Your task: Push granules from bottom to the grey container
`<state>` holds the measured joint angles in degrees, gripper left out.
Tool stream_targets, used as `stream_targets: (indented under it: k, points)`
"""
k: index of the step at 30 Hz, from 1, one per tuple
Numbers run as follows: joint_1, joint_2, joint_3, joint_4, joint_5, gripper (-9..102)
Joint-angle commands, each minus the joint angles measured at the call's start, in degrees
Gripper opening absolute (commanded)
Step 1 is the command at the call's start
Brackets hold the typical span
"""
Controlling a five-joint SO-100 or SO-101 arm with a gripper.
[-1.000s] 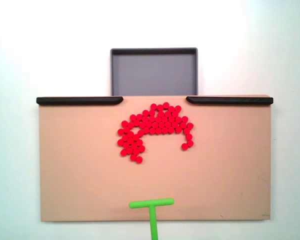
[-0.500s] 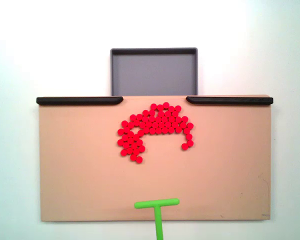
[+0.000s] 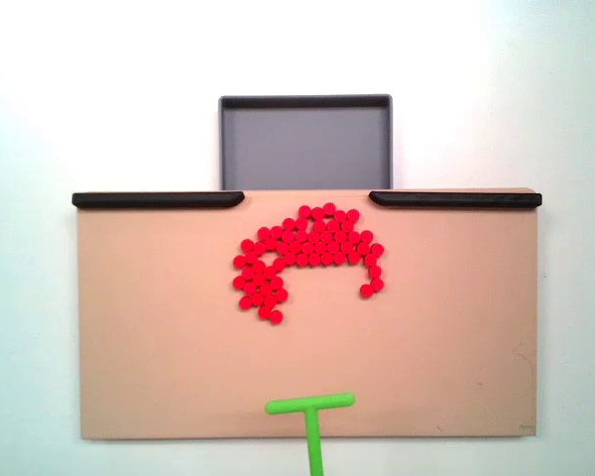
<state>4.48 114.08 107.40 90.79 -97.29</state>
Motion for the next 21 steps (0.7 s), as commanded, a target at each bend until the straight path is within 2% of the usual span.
stream_targets:
  k: [1,21]
  points:
    - [0.09,0.09,-0.35,0.18,-0.35,0]
    - [1.05,0.09,-0.35,-0.26,-1.14,0]
